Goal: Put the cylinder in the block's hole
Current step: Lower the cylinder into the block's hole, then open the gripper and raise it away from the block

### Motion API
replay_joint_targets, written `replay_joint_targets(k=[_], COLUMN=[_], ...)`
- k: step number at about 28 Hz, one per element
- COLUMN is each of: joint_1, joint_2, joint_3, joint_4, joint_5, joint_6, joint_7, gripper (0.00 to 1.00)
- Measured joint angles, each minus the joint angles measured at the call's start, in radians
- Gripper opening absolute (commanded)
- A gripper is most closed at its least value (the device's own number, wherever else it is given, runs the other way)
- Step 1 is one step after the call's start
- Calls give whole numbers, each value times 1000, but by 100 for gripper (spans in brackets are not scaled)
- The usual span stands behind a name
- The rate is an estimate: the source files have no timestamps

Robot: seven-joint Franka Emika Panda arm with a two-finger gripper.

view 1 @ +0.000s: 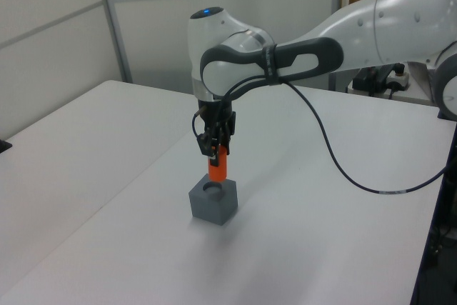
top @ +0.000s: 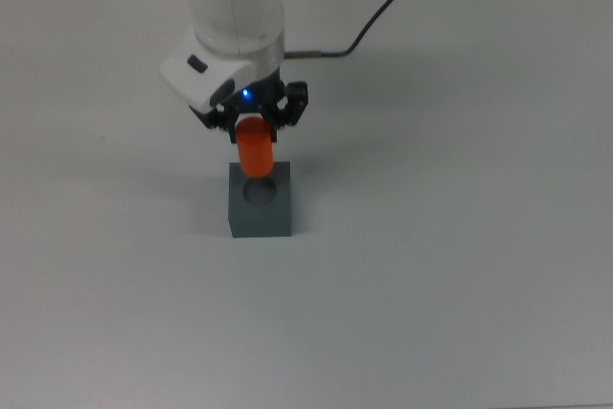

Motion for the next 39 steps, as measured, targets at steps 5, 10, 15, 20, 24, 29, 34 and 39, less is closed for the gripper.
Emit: replay_joint_targets(k=[5, 10, 15, 20, 24, 29, 34, 39], joint_1=[0, 2, 7, 9, 9, 9, 9, 9], joint_2=[36, 52, 65, 75, 77, 86, 94, 94], joint_3=[0, 0, 1, 0, 0, 0, 0, 0], joint_4=[12, 17, 17, 19, 20, 20, 20, 21], joint_5=[0, -2, -3, -4, -5, -11, -11, -11], joint_6=[45, 48, 48, 51, 53, 55, 58, 59], joint_7=[0, 0, 0, 0, 0, 0, 0, 0], gripper=[12, 12, 13, 15, 35, 38, 95, 100])
